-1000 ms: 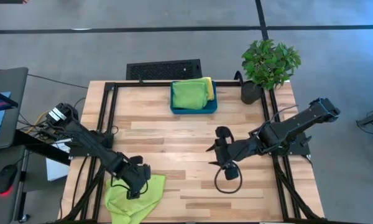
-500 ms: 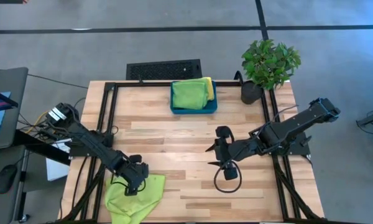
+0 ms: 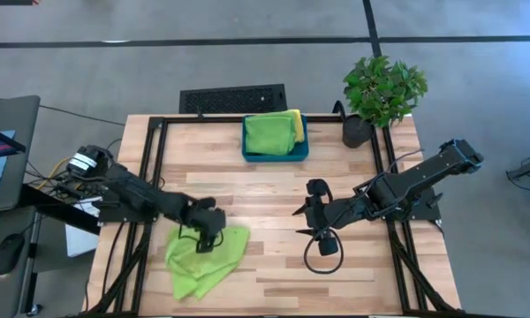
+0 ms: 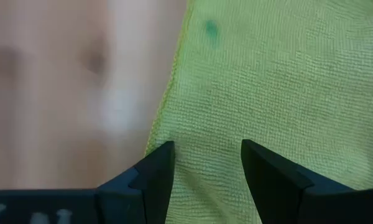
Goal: Fold microfiber towels
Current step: Fold the light green microfiber cloth
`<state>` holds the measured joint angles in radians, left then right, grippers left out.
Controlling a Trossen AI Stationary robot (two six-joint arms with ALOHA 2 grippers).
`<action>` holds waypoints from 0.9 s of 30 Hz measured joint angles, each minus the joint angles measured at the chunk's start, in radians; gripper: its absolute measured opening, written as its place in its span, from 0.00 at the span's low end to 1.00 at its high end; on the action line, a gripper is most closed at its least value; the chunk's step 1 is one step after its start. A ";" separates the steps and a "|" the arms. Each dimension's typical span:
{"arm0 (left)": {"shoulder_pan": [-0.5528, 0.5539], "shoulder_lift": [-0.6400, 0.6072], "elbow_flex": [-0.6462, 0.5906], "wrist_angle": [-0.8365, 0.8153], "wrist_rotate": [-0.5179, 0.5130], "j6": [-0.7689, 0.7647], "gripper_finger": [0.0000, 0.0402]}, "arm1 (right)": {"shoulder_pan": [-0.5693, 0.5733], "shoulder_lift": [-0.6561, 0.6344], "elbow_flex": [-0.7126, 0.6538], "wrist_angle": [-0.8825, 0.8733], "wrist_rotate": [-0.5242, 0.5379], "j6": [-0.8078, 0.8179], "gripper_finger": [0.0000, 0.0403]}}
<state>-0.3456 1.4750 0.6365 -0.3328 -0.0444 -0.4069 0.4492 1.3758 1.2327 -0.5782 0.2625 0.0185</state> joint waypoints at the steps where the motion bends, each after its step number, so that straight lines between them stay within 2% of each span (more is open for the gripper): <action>1: 0.028 0.000 0.000 0.008 -0.013 0.029 0.45 | 0.000 0.000 0.000 -0.002 0.000 0.000 0.59; 9: 0.240 0.000 0.000 0.120 -0.049 0.250 0.45 | 0.000 0.000 0.000 -0.027 0.000 0.000 0.59; 14: 0.308 -0.005 0.044 0.086 -0.049 0.305 0.45 | -0.005 0.000 0.000 -0.027 0.000 0.003 0.59; 19: 0.278 -0.066 0.157 -0.149 -0.041 0.270 0.45 | -0.038 0.005 0.000 -0.027 -0.004 0.085 0.59; 22: 0.263 -0.125 0.196 -0.337 -0.036 0.168 0.45 | -0.085 0.027 0.000 -0.028 -0.018 0.149 0.59; 27: 0.260 -0.262 0.184 -0.555 0.016 -0.050 0.45 | -0.198 0.128 -0.001 0.036 -0.154 0.190 0.59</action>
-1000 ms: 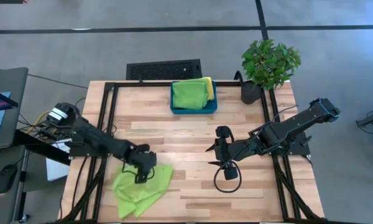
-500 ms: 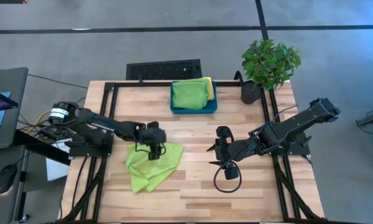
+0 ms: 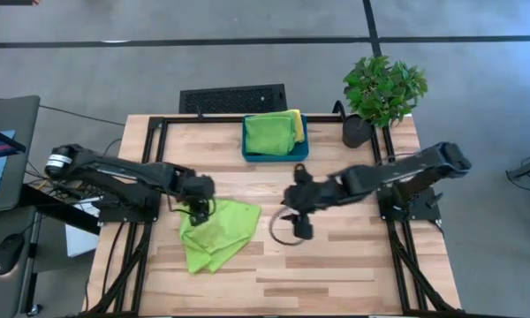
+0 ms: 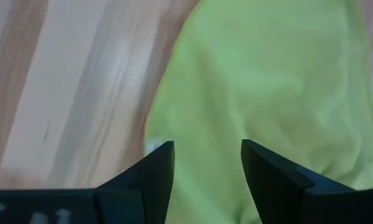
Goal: Fold microfiber towels
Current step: Fold the light green microfiber cloth
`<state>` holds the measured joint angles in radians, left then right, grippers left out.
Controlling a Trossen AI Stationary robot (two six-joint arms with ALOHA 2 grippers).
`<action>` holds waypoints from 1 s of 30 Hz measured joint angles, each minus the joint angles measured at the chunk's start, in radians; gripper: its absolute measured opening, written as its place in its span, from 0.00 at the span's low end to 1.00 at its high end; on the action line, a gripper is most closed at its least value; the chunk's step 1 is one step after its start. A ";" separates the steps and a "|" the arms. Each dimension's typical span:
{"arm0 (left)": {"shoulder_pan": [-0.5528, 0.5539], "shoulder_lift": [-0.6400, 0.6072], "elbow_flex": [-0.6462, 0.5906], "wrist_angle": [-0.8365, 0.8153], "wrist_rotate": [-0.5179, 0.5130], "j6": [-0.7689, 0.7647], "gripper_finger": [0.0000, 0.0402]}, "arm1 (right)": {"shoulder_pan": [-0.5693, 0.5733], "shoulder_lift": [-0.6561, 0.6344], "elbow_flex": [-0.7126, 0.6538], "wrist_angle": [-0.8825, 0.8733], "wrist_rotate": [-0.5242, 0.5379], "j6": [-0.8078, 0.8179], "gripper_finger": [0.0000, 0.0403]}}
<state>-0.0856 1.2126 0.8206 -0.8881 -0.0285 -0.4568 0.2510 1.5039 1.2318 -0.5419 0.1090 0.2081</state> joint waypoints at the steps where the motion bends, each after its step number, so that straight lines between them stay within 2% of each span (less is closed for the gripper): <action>1: 0.000 -0.026 -0.007 -0.035 0.000 -0.042 0.45 | -0.021 0.025 0.000 0.037 -0.037 -0.009 0.59; 6: 0.000 -0.121 -0.042 -0.177 -0.013 -0.215 0.45 | -0.108 0.143 0.000 0.174 -0.144 -0.032 0.59; 10: 0.000 -0.141 -0.108 -0.178 -0.021 -0.297 0.45 | -0.147 0.208 0.000 0.221 -0.188 -0.087 0.59; 16: -0.001 -0.132 -0.181 -0.170 -0.029 -0.308 0.45 | -0.170 0.240 0.001 0.247 -0.206 -0.111 0.59; 24: -0.001 -0.131 -0.282 -0.057 -0.033 -0.308 0.45 | -0.189 0.249 0.001 0.265 -0.215 -0.113 0.59; 30: -0.001 -0.131 -0.303 -0.025 -0.047 -0.313 0.45 | -0.195 0.251 0.001 0.262 -0.215 -0.113 0.59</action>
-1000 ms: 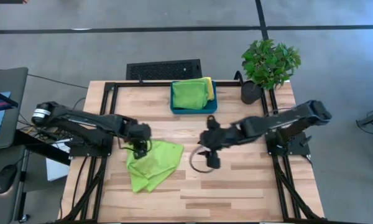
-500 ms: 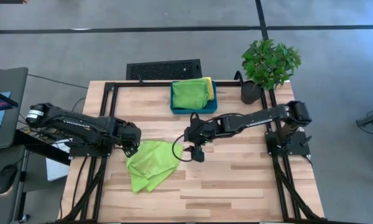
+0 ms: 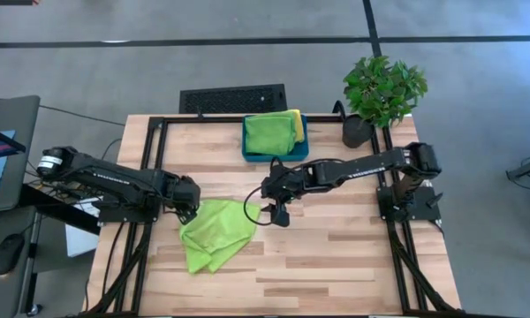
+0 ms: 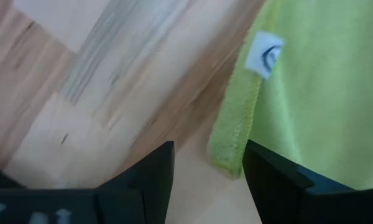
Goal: Fold microfiber towels
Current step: Fold the light green microfiber cloth
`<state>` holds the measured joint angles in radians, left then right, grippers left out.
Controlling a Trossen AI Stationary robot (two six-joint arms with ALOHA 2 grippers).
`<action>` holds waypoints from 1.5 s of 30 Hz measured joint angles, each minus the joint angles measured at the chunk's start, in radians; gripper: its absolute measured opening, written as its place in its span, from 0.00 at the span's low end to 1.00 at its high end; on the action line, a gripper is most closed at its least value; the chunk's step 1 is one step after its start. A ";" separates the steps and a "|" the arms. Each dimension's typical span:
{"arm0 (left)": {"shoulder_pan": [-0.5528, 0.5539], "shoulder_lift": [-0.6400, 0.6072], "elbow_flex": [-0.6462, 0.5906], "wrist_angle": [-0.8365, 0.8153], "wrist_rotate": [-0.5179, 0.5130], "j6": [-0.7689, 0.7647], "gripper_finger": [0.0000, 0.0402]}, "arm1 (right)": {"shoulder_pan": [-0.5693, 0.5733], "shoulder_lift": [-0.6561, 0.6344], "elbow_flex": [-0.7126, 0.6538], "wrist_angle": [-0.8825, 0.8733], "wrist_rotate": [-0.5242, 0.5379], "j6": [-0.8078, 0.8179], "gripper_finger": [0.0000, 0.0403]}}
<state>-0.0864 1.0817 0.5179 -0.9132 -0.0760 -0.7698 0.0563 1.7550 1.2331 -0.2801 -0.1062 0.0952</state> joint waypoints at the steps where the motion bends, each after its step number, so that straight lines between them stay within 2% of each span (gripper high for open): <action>1: 0.000 0.000 0.000 0.012 0.000 -0.002 0.45 | 0.000 0.000 0.000 -0.002 0.000 0.000 0.59; 9: 0.000 0.000 0.000 0.077 -0.015 0.076 0.41 | 0.000 0.000 0.000 -0.001 0.000 -0.001 0.59; 12: -0.003 0.000 0.000 0.070 -0.027 0.078 0.31 | -0.002 0.000 0.000 0.011 0.000 0.001 0.59; 16: -0.003 0.000 0.000 0.068 -0.028 0.097 0.09 | -0.004 0.024 0.000 0.029 0.000 0.004 0.59; 18: -0.003 0.000 0.000 0.067 -0.035 0.103 0.03 | -0.006 0.043 0.000 0.033 -0.001 0.016 0.59; 28: -0.003 0.000 0.001 0.067 -0.044 0.107 0.00 | -0.036 0.120 -0.001 0.039 -0.001 0.021 0.59; 34: -0.003 0.000 0.045 0.068 -0.067 0.128 0.00 | -0.043 0.155 -0.003 0.089 -0.001 0.054 0.59; 45: -0.003 0.000 0.050 0.059 -0.035 0.088 0.00 | -0.046 0.182 0.000 0.135 -0.001 0.039 0.59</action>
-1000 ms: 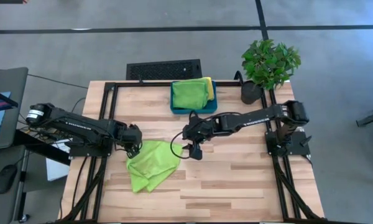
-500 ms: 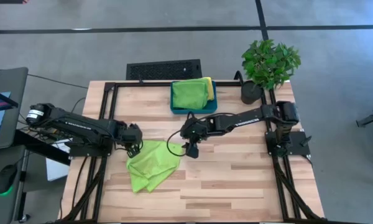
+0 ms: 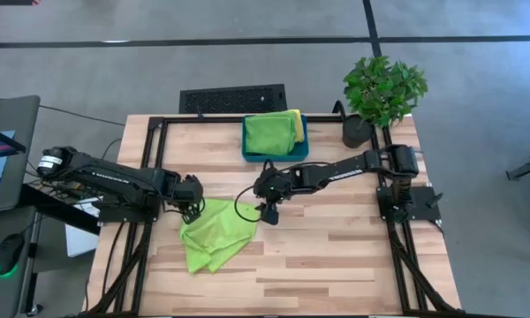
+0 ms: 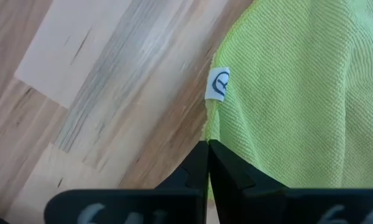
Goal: Fold microfiber towels
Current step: Fold the light green microfiber cloth
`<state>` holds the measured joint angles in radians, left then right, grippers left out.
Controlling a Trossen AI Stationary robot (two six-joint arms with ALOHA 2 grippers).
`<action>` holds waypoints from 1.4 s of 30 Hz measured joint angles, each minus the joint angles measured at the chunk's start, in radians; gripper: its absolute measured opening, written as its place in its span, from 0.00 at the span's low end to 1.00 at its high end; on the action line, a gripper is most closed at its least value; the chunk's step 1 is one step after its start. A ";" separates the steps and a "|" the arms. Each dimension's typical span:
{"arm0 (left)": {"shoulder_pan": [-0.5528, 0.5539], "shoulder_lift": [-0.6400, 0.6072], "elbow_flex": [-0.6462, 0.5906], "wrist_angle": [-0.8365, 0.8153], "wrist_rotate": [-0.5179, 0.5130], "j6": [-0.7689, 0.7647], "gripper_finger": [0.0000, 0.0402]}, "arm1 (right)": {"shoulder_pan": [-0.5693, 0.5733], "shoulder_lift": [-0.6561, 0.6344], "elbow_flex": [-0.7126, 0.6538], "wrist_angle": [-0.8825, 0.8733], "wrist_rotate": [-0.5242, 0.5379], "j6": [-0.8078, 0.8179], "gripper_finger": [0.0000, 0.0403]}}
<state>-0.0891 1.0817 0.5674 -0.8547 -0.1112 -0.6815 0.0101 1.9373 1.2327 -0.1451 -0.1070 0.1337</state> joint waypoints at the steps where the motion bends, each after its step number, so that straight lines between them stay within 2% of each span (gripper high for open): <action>1: 0.000 0.000 0.000 0.000 0.000 0.005 0.00 | 0.000 0.000 0.000 0.008 0.000 -0.001 0.59; 6: 0.000 0.000 0.000 0.000 0.016 0.018 0.05 | 0.000 0.000 0.000 0.003 0.000 -0.011 0.59; 12: 0.000 0.000 0.000 -0.001 0.073 0.047 0.19 | 0.000 0.000 0.000 0.003 0.000 -0.011 0.59; 19: 0.000 0.000 0.000 -0.039 -0.042 0.122 0.32 | 0.001 -0.001 0.000 0.003 0.000 -0.011 0.59; 23: 0.000 0.000 -0.013 -0.044 -0.045 0.115 0.33 | 0.002 -0.001 0.000 0.004 0.000 -0.011 0.59; 30: 0.000 0.000 -0.088 -0.025 0.023 0.095 0.33 | 0.002 -0.002 0.000 0.004 0.000 -0.011 0.59; 42: 0.000 0.000 -0.087 0.001 -0.001 0.147 0.33 | 0.001 -0.002 0.000 0.008 0.000 -0.011 0.59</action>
<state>-0.0892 1.0821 0.4809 -0.8534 -0.1126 -0.5342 0.0113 1.9354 1.2327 -0.1371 -0.1070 0.1230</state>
